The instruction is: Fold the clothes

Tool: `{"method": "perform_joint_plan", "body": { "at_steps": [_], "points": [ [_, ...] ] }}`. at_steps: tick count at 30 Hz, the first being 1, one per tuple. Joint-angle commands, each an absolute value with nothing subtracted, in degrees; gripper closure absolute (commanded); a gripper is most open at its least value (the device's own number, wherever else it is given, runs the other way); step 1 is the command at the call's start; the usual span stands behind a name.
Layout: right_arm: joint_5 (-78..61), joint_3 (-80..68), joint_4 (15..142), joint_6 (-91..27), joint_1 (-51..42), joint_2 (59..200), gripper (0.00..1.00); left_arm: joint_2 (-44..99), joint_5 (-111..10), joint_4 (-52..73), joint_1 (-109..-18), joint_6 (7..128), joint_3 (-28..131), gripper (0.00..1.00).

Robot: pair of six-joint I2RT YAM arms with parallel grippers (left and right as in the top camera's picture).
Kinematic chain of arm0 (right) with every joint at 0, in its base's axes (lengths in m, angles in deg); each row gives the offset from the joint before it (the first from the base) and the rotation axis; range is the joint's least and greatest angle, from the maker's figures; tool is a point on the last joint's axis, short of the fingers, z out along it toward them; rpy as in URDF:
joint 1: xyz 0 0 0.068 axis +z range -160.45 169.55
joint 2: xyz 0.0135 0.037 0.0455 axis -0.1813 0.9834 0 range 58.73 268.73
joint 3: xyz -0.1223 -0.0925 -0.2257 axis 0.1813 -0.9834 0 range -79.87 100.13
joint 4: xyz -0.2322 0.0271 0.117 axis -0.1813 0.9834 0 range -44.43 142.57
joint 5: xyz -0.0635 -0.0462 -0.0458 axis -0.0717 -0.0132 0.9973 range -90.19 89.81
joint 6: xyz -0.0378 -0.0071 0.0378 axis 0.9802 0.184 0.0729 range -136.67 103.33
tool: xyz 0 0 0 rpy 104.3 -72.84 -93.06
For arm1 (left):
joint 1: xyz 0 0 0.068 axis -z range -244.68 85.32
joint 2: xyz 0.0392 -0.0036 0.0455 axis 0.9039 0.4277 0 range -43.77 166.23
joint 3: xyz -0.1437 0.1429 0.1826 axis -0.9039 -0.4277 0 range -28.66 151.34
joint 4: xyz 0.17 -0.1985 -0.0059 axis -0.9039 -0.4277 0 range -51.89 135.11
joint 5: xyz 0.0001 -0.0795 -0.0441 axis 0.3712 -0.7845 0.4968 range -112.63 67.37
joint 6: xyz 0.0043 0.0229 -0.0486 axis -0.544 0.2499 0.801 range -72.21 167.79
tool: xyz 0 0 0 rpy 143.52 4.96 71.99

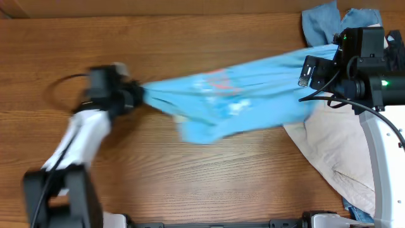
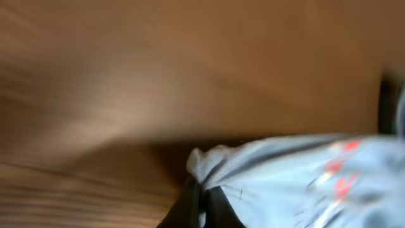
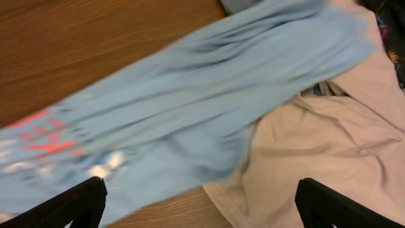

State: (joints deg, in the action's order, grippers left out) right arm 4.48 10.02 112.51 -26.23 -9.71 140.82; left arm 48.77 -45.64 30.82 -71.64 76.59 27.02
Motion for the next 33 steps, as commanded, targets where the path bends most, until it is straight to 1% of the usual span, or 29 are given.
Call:
{"method": "perform_joint_plan", "body": {
  "at_steps": [1,4,5,6,7,8,9,12,13,17,20,24,28,32,33],
  "points": [
    [4.2,10.3,112.3,-26.0,-9.9,140.4,0.0,44.3,-43.9,30.4,-83.7,73.0,28.2,0.96],
    [4.2,10.3,112.3,-26.0,-9.9,140.4,0.0,44.3,-45.0,30.4,-90.6,70.1,29.8,0.96],
    [4.2,10.3,112.4,-26.0,-9.9,140.4,0.0,44.3,-45.0,30.3,-92.0,69.5,30.3,0.94],
    [4.2,10.3,112.4,-26.0,-9.9,140.4,0.0,44.3,-45.2,30.1,-93.5,69.1,30.8,0.8],
    [4.2,10.3,112.6,-26.0,-9.9,140.4,0.0,44.3,-45.4,29.6,-94.4,68.9,31.3,0.39],
    [4.2,10.3,112.7,-26.0,-9.9,140.4,0.0,44.3,-46.1,28.5,-95.2,68.9,31.9,0.1],
    [4.2,10.3,112.8,-26.0,-9.9,140.4,0.0,44.3,-47.6,26.7,-95.7,68.1,32.6,0.0],
    [4.2,10.3,113.1,-26.0,-9.9,140.4,0.0,44.3,-51.5,20.4,-95.3,66.1,34.1,0.0],
    [4.2,10.3,113.1,-26.0,-9.9,140.4,0.0,44.2,-52.7,15.3,-93.9,66.1,34.4,0.0],
    [4.2,10.3,113.1,-26.0,-9.9,140.4,0.0,44.2,-51.4,7.2,-87.9,63.1,34.4,0.0],
    [4.2,10.3,113.1,-26.0,-9.9,140.4,0.0,44.2,-45.0,3.7,-80.0,59.9,34.4,0.0],
    [4.2,10.3,113.6,-26.0,-9.9,140.4,0.0,44.3,-25.5,1.6,-66.4,56.6,34.3,0.0],
    [4.2,10.2,114.8,-26.0,-9.9,140.4,0.0,45.6,-12.0,2.4,-54.8,54.1,34.1,0.0],
    [4.2,10.2,115.5,-26.0,-9.9,140.4,0.0,49.4,-6.1,1.3,-49.5,53.7,34.1,0.11],
    [4.2,10.2,115.6,-26.0,-9.9,140.4,0.0,50.4,-5.4,0.9,-49.1,53.7,34.1,0.11]
  ]
}}
